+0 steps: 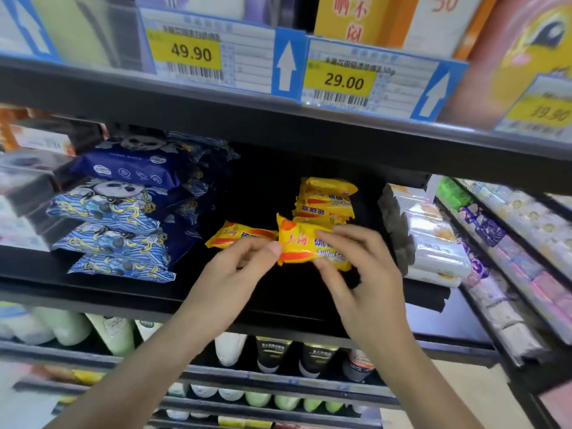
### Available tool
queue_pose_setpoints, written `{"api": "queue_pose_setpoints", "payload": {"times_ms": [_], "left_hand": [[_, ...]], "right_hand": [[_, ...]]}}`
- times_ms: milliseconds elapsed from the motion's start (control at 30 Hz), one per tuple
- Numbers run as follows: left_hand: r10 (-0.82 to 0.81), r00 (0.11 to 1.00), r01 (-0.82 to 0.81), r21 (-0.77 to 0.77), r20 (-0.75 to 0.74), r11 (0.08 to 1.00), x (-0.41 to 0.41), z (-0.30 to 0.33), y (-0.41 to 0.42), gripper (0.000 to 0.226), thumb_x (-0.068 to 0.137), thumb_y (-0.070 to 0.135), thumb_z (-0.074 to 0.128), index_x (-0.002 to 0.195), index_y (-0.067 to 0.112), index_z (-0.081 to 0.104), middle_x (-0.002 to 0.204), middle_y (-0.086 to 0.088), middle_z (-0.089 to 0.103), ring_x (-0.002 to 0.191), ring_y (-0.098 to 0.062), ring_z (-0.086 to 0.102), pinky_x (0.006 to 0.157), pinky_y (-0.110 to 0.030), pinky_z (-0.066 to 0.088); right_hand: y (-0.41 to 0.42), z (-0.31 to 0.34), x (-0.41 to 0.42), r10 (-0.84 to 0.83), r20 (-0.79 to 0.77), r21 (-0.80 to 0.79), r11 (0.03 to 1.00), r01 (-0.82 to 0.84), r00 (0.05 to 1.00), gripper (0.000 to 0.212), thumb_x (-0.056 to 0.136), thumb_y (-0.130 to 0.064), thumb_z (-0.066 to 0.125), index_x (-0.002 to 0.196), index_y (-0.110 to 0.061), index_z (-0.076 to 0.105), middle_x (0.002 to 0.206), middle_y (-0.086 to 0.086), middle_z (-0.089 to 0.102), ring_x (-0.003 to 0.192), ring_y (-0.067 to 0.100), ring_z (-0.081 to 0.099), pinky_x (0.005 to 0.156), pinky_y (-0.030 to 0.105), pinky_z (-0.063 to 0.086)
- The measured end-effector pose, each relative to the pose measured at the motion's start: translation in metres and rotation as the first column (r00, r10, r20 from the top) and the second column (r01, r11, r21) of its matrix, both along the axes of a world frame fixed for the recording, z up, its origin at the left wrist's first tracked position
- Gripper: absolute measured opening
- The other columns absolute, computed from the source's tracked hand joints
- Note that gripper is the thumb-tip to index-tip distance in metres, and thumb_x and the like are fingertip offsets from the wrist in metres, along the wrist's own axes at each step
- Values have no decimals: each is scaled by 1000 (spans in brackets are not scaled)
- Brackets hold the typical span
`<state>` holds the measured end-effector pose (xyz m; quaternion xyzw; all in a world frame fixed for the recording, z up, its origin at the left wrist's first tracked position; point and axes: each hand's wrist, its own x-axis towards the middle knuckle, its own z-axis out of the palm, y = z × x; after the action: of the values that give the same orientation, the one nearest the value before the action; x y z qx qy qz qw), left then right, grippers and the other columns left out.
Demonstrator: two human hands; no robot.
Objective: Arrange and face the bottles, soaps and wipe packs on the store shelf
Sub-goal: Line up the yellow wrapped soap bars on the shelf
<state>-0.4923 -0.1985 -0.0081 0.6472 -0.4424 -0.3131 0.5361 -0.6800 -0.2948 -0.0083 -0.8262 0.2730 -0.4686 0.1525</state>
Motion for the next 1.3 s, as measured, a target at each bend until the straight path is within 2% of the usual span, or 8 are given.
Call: {"api": "queue_pose_setpoints", "payload": {"times_ms": [133,433,600,733,867,1067,1167,1300], "left_hand": [[-121,975,120,-17,-189,993,-6,14,-3,42,85,61,70,112,30,73,100,14,78,92,-1,72,90,-32,53],[-132,957,140,14,-258,990,-7,14,3,23,94,23,70,117,23,70,107,4,79,101,-14,75,86,-33,60],[-142,965,139,-32,-218,990,-5,15,4,27,92,22,72,119,23,69,107,7,79,101,-10,74,81,-27,59],[-157,972,147,-70,-172,987,-3,15,6,31,91,19,72,121,22,66,111,8,78,104,-9,73,77,-21,58],[-162,982,149,-128,-96,981,-2,14,8,35,90,15,74,123,22,65,113,8,77,109,-10,71,93,-26,58],[-98,977,141,-230,189,963,-6,12,17,31,90,18,76,115,34,67,113,16,71,107,-10,67,91,-24,53],[-64,938,160,-262,341,952,-7,8,22,32,89,19,78,113,38,68,110,19,70,109,-10,64,89,-14,46],[-26,931,137,-284,365,949,-8,2,25,31,88,29,79,113,44,68,110,14,67,112,-16,60,90,-23,46]], "right_hand": [[18,-6,0,87,37,-8,996,-87,995,35,89,-11,78,123,-20,74,130,-3,57,122,10,58,98,18,47],[35,-7,-8,94,56,127,987,-101,994,62,86,-24,84,141,-26,56,148,-5,41,134,22,51,99,26,51],[44,2,-11,-58,142,300,954,13,988,55,91,-42,75,140,-40,50,135,-14,49,111,15,61,87,29,53],[43,18,-11,-109,223,627,777,-57,969,48,80,-56,67,126,-45,57,91,-8,65,77,12,63,65,25,52],[40,34,-10,-72,310,817,530,-227,948,50,81,-56,59,123,-30,64,69,9,64,53,20,49,47,32,38],[44,41,-7,66,283,913,288,-290,957,51,81,-71,55,119,-38,63,90,17,75,58,21,54,51,29,41],[45,42,-3,119,270,918,270,-292,956,62,74,-75,59,122,-36,63,96,16,77,61,20,55,51,29,41],[44,43,3,66,267,933,233,-275,961,64,73,-76,61,119,-32,70,94,13,77,58,18,54,46,26,40]]}}
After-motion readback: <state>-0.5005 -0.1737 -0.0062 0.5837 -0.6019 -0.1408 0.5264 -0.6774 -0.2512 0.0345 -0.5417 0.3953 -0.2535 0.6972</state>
